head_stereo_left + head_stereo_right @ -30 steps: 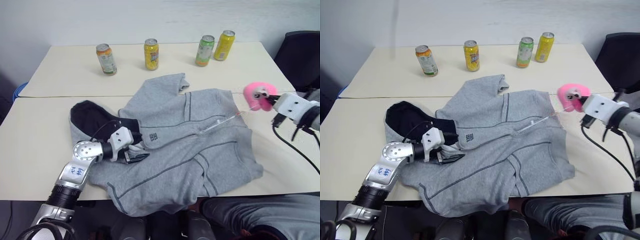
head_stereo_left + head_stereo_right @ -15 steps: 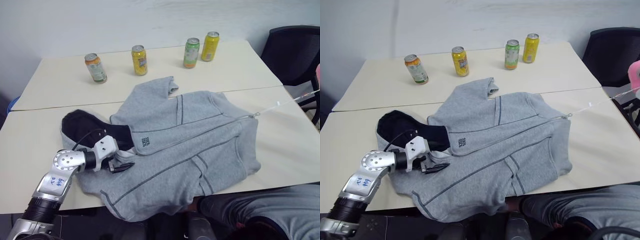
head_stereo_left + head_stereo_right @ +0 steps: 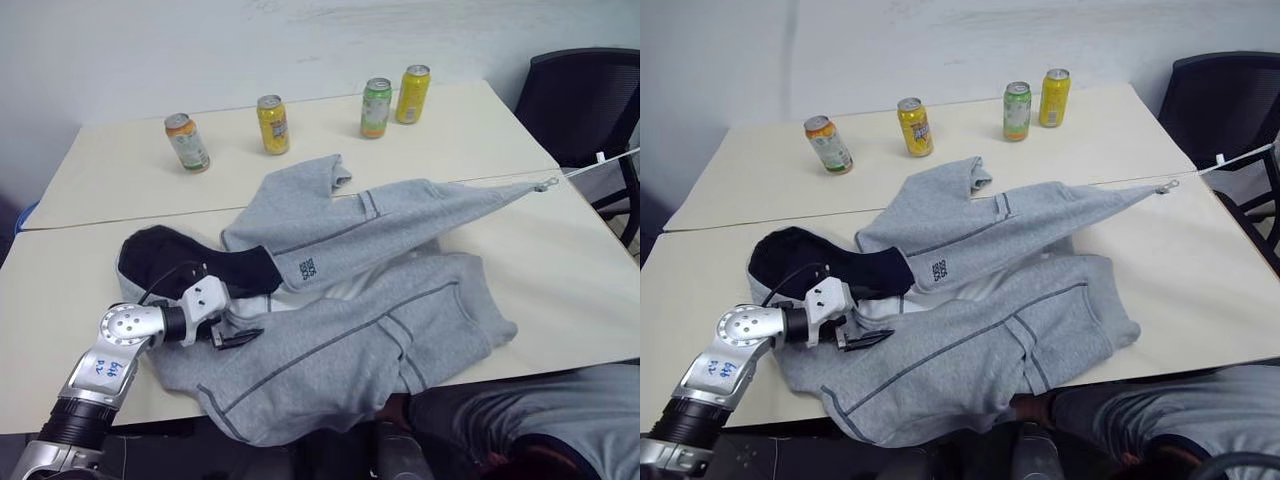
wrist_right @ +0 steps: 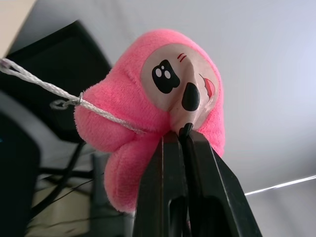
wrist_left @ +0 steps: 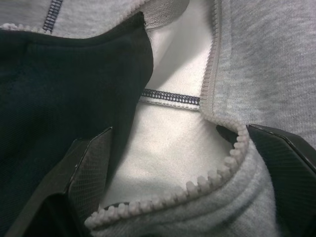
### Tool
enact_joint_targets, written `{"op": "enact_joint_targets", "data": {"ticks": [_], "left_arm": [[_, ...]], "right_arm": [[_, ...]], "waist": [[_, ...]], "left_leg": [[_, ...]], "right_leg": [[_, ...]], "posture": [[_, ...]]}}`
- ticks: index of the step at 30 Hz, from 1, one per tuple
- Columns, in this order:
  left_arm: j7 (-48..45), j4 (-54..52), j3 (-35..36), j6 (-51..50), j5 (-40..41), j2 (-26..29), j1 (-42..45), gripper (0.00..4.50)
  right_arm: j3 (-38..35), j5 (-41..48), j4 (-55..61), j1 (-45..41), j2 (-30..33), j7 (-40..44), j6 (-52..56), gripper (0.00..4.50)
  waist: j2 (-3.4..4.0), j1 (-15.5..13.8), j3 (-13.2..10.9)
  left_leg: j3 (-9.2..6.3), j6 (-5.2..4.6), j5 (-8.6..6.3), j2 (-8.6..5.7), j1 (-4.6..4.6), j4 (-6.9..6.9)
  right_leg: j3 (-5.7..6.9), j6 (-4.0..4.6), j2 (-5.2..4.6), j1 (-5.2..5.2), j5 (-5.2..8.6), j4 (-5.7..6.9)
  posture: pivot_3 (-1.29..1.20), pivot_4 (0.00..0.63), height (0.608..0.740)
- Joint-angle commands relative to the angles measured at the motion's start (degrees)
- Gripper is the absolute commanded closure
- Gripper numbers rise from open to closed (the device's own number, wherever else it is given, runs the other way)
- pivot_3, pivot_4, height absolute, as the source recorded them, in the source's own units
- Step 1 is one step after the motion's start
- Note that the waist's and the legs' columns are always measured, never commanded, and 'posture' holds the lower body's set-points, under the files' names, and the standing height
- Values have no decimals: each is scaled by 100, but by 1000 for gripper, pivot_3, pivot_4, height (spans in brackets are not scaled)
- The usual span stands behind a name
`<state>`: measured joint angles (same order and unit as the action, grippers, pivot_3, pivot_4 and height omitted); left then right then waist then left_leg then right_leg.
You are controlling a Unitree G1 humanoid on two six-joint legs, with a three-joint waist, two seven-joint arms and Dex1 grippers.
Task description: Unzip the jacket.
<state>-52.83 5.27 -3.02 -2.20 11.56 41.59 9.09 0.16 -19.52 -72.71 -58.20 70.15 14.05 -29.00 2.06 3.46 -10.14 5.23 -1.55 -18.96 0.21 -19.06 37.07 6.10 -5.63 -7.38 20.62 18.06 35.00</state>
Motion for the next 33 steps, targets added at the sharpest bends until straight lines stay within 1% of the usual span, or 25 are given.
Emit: {"op": "enact_joint_targets", "data": {"ticks": [1,5,8,9,11,12,13,14,16,17,19,20,23,26,29,32,33], "left_arm": [[-155,501,-59,-127,-127,46,-455,0],[-301,129,144,-366,190,112,-494,0],[-496,-394,588,-475,736,184,-562,0],[-565,-650,787,-651,1007,228,-607,0],[-644,-1154,1167,-1177,1582,347,-721,0],[-703,-1391,1353,-1451,1882,428,-788,0],[-737,-1586,1544,-1641,2103,501,-852,0],[-749,-1721,1719,-1784,2261,555,-900,0],[-712,-1865,2014,-1956,2431,620,-977,0],[-717,-1885,2139,-1963,2435,656,-1037,0],[-783,-1855,2381,-1780,2292,739,-1248,0],[-839,-1837,2501,-1666,2220,767,-1392,0],[-965,-1875,2855,-1233,2117,647,-1857,0],[-1013,-2018,2990,-711,1841,511,-2338,0],[-647,-2287,3070,-542,1593,252,-2802,0],[-527,-2501,3089,-119,1297,41,-3142,0],[-469,-2573,3110,-120,1234,42,-3209,0]], "right_arm": [[-394,634,-67,353,-274,795,285,4475],[-808,1229,15,857,-571,1351,615,4475],[-1068,1624,278,1227,-706,1834,451,3809],[-1241,1887,404,1299,-774,2128,415,3524],[-1611,2588,764,1419,-968,3159,618,2792],[-1830,3042,1071,1468,-1106,3715,825,2459],[-1977,3413,1476,1537,-1231,4133,1089,2117],[-2078,3708,1895,1611,-1341,4402,1336,1706],[-2140,4146,2814,1842,-1516,4710,1962,1125],[-2116,4332,3324,1989,-1611,4780,2298,685],[-1895,4612,4421,2378,-1760,4996,2877,149],[-1743,4708,4953,2607,-1811,5117,3111,62],[-1308,4820,6305,3378,-1978,5432,3439,62],[-990,4841,7139,4126,-2182,5838,3170,62],[-873,4821,7291,4616,-2442,6137,2782,62],[-806,4475,6822,4862,-2518,6393,2009,62],[-835,4472,6737,4868,-2554,6371,1946,62]], "waist": [[-10,14,1],[-8,-11,0],[-5,-19,-2],[-21,-15,-12],[-75,-4,-46],[-105,0,-64],[-120,-8,-73],[-131,-22,-80],[-130,-75,-82],[-130,-92,-82],[-130,-171,-82],[-130,-190,-82],[-132,-225,-83],[-133,-288,-83],[-138,-329,-85],[-146,-351,-88],[-146,-351,-88]], "left_leg": [[1,2,-1,5,0,0],[7,1,-2,7,-15,-1],[12,-1,-4,5,-40,1],[14,-1,-4,5,-51,2],[14,-2,-3,9,-79,16],[12,-3,-3,11,-85,25],[6,-3,-3,14,-93,36],[-2,-4,-4,17,-103,47],[-14,-11,-11,21,-113,65],[-16,-14,-16,20,-116,68],[-19,-16,-20,19,-121,71],[-22,-16,-24,20,-124,73],[-29,-22,-36,19,-139,77],[-29,-32,-50,15,-146,90],[-24,-42,-59,8,-150,92],[-23,-52,-61,-6,-150,100],[-23,-55,-62,-7,-150,103]], "right_leg": [[1,3,4,-1,2,0],[-2,3,5,26,2,2],[-5,4,5,52,2,6],[-9,4,6,65,2,9],[-9,3,8,91,2,20],[-7,4,9,92,2,23],[-5,4,10,93,1,25],[1,4,10,93,0,27],[9,5,7,94,0,48],[11,5,5,94,0,48],[15,5,4,95,0,45],[16,5,4,96,0,43],[27,5,3,99,0,26],[30,3,0,97,-1,9],[26,-7,-3,95,-6,1],[22,-14,-15,93,-10,-18],[21,-18,-16,91,-12,-19]], "posture": [[0,150,740],[0,150,740],[0,150,740],[0,150,740],[0,150,740],[0,150,740],[0,150,740],[0,150,740],[0,150,740],[0,150,740],[0,150,740],[0,150,740],[0,150,740],[0,150,740],[0,150,740],[0,150,740],[0,150,740]]}}
